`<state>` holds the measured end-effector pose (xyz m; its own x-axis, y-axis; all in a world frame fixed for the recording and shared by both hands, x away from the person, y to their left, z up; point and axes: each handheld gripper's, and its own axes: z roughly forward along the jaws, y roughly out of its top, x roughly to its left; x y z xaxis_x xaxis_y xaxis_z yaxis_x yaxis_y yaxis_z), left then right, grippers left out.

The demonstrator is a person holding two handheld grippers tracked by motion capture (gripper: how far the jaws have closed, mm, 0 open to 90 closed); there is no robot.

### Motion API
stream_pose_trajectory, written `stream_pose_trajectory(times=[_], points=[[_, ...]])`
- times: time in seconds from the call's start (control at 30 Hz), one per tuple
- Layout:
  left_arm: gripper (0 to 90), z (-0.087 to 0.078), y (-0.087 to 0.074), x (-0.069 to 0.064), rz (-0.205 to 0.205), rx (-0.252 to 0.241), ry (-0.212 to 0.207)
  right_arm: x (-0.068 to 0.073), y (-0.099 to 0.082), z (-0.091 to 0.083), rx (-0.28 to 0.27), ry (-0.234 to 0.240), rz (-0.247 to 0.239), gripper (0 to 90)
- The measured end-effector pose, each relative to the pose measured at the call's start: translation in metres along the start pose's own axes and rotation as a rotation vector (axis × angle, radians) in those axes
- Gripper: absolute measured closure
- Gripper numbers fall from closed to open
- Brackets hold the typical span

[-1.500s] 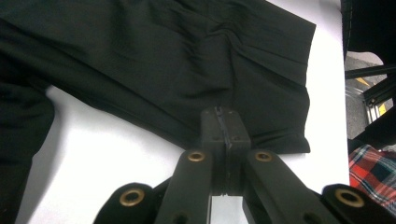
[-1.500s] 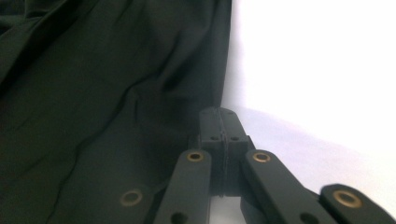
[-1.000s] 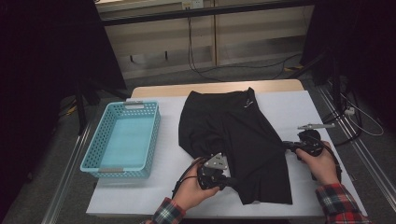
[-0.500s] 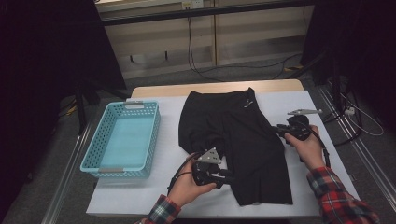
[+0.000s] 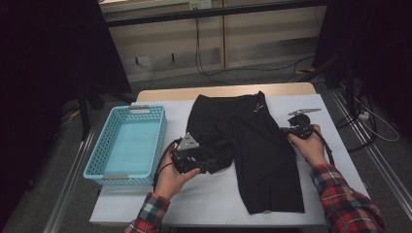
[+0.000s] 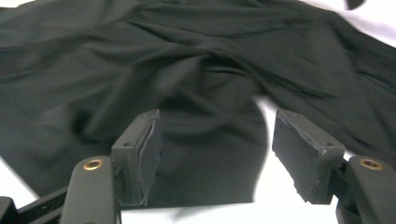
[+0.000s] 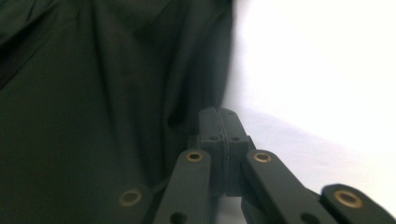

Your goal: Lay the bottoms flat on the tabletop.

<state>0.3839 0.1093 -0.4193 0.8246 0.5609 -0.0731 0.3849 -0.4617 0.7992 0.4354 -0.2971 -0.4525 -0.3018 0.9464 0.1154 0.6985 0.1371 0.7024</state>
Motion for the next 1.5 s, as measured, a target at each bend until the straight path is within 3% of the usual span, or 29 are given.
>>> stream_pose_trajectory(times=[0.1,0.2,0.3,0.37,0.5,0.67,0.77,0.83,0.9,0.93,1.1,1.2,1.3,1.5], points=[[34.2,0.002,-0.002,0.004,0.006,0.007,0.020,-0.014,0.000,-0.011,-0.041,0.000,0.076,90.0],[32.1,0.005,-0.003,0.007,0.018,0.005,0.035,-0.023,-0.002,-0.017,-0.037,-0.027,0.113,90.0],[31.6,0.008,-0.003,0.008,0.022,0.007,0.044,-0.024,-0.004,-0.016,0.002,-0.036,0.090,89.5],[31.5,0.010,-0.002,0.008,0.023,0.013,0.040,-0.023,-0.003,-0.017,-0.015,-0.052,0.071,81.9],[31.1,0.014,-0.001,0.010,0.020,0.014,0.044,-0.016,0.005,-0.015,-0.061,-0.043,0.028,75.1],[31.2,0.015,0.000,0.013,0.015,0.011,0.040,-0.008,0.015,-0.002,-0.090,0.003,0.025,75.2],[32.2,0.015,-0.001,0.014,0.013,0.010,0.035,-0.002,0.019,0.009,-0.068,0.011,0.007,75.2],[32.2,0.016,-0.001,0.013,0.012,0.011,0.033,0.000,0.020,0.017,-0.054,-0.015,-0.002,76.8],[32.2,0.015,-0.001,0.013,0.014,0.012,0.034,-0.001,0.019,0.023,-0.029,-0.037,-0.008,84.6],[32.2,0.015,-0.001,0.013,0.015,0.013,0.032,-0.002,0.018,0.025,-0.025,-0.038,-0.007,89.8],[32.5,0.013,-0.002,0.013,0.014,0.010,0.033,-0.013,0.023,0.018,-0.091,-0.083,0.038,90.0],[33.0,0.013,-0.001,0.013,0.013,0.004,0.028,-0.020,0.023,0.016,-0.080,-0.105,0.049,90.0],[33.3,0.013,0.000,0.012,0.018,0.000,0.025,-0.025,0.022,0.014,-0.104,-0.079,0.095,90.0],[33.3,0.014,0.001,0.009,0.021,0.000,0.011,-0.027,0.025,0.009,-0.111,-0.103,0.079,89.6]])
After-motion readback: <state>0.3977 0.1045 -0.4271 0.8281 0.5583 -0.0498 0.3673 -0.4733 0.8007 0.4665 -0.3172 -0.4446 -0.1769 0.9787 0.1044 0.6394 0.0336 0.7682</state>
